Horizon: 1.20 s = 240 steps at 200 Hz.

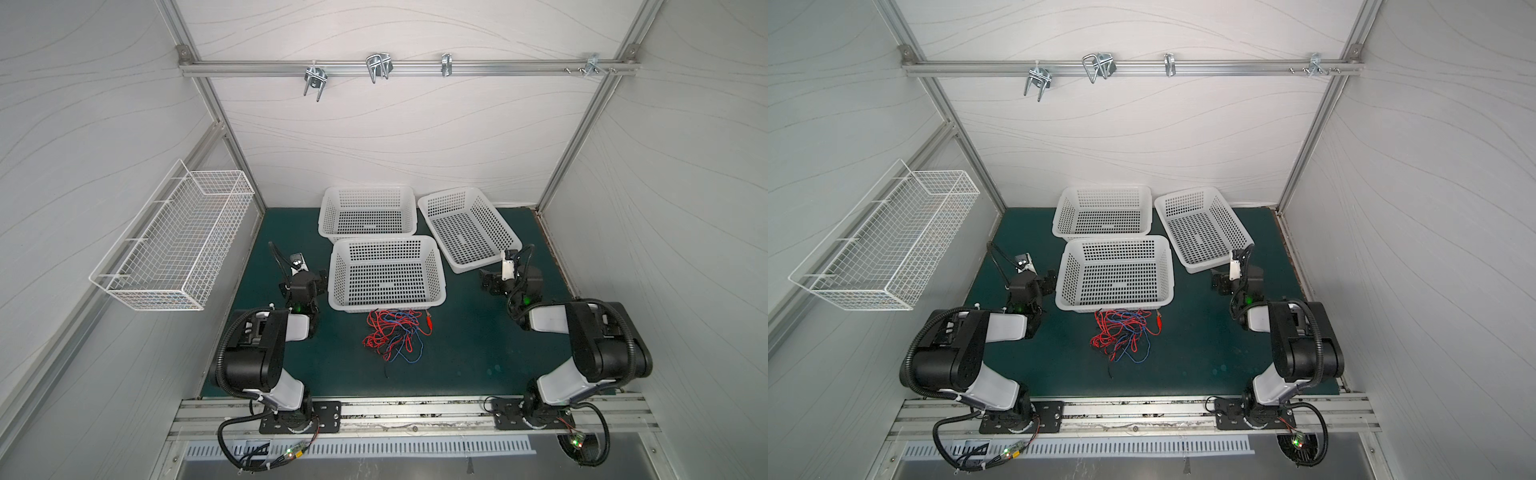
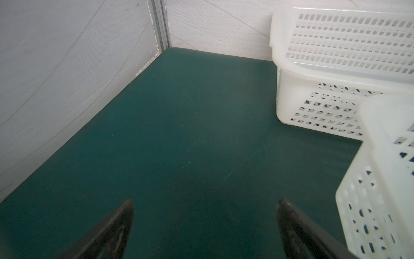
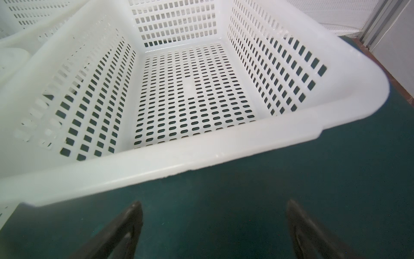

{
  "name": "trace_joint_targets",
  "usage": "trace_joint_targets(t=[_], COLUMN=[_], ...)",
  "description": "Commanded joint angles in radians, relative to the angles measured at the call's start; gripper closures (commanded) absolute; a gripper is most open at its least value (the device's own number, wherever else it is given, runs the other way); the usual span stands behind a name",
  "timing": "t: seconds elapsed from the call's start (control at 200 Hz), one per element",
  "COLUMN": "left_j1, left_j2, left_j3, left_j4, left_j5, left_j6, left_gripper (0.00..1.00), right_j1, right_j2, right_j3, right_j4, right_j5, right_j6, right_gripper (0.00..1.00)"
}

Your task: Untangle the cables

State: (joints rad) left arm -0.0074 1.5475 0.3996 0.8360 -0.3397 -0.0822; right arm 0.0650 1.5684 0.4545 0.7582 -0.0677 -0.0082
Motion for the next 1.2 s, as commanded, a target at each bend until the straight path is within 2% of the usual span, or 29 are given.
trace_joint_targets(t=[0.0, 0.59, 0.695, 0.775, 0.85, 0.975, 1.081, 1.196], left_j1=[0.0, -0.001, -0.003, -0.007, -0.02, -0.045, -0.051, -0.051], left_j2=[0.006, 0.003, -0.034, -0.045, -0.031, -0.044, -0.163, -0.326], left_j3=[0.005, -0.003, -0.017, -0.04, -0.055, -0.056, -0.033, 0.018], left_j4=[0.04, 0.051, 0.04, 0.075, 0.133, 0.137, -0.012, -0.263], left_j5=[0.001, 0.0, -0.016, -0.015, -0.028, -0.053, -0.028, -0.034], left_j6=[0.003, 0.006, 0.001, 0.006, 0.025, 0.056, 0.066, 0.038], left_gripper=[0.0, 0.01, 0.01, 0.01, 0.0, 0.01, 0.01, 0.01], right_j1=[0.005, -0.001, -0.001, -0.001, -0.001, -0.002, 0.002, 0.013], right_j2=[0.006, 0.006, 0.003, -0.005, -0.046, -0.143, -0.225, -0.291], right_j3=[0.007, 0.007, 0.005, 0.011, 0.041, 0.099, 0.13, 0.183], right_j4=[0.004, 0.003, 0.004, -0.004, -0.099, -0.276, -0.401, -0.577], right_j5=[0.005, -0.008, -0.01, 0.023, 0.067, 0.05, 0.042, 0.046], right_j6=[-0.012, -0.01, -0.01, 0.0, 0.016, 0.019, 0.065, 0.129], right_gripper=[0.01, 0.01, 0.01, 0.01, 0.01, 0.01, 0.01, 0.01])
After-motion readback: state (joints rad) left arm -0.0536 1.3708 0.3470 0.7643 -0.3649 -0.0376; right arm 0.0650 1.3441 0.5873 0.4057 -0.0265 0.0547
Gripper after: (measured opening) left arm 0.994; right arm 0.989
